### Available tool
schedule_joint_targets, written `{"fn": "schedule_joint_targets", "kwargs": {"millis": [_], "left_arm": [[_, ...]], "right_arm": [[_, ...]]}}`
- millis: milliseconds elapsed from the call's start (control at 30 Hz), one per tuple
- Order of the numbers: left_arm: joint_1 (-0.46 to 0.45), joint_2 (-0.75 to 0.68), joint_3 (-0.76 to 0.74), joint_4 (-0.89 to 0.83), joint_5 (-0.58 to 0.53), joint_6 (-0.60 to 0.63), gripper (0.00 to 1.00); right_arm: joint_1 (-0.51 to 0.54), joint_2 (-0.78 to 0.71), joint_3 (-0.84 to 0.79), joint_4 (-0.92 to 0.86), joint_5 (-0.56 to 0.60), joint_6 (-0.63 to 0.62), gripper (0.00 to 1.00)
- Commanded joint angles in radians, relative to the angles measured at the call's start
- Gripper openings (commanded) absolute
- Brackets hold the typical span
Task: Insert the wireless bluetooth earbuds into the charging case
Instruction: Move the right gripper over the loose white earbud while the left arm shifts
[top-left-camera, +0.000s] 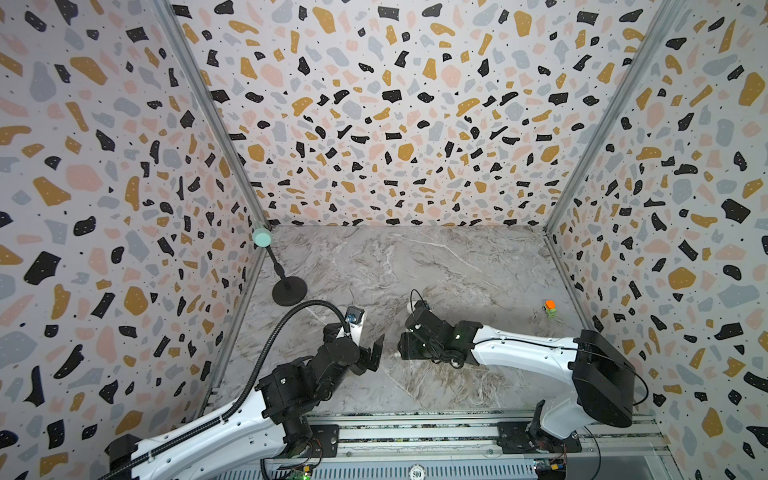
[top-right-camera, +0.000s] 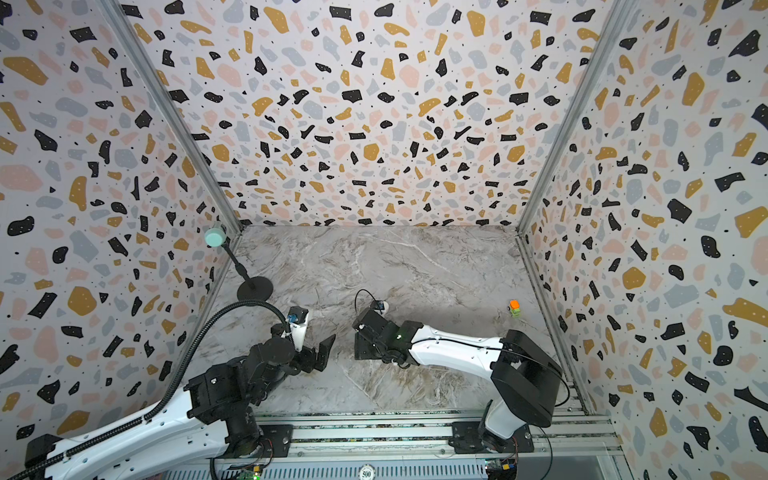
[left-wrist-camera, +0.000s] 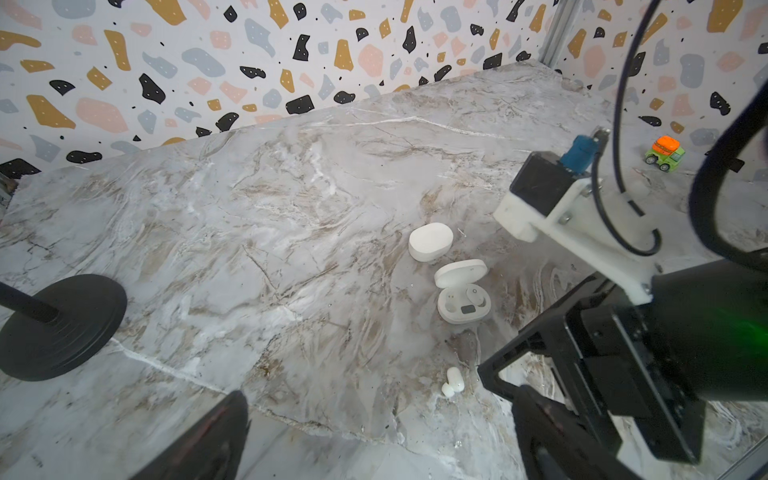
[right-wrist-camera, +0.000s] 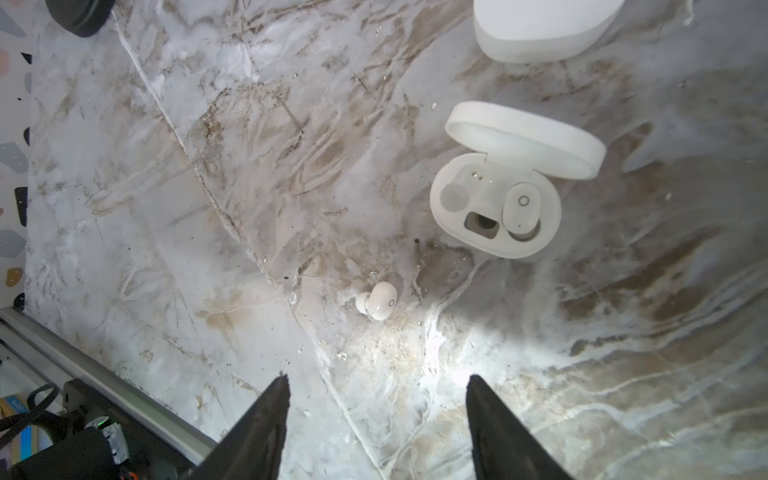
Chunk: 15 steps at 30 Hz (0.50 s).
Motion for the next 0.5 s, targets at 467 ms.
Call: {"fn": "schedule_joint_targets", "kwargs": {"millis": [467], "left_arm": [[0.004,-0.063,-0.037,0.063,0.008,0.035,1.00]], "right_arm": [[0.027,0.138,0.125,-0.073,0.028,0.036,0.39]]}}
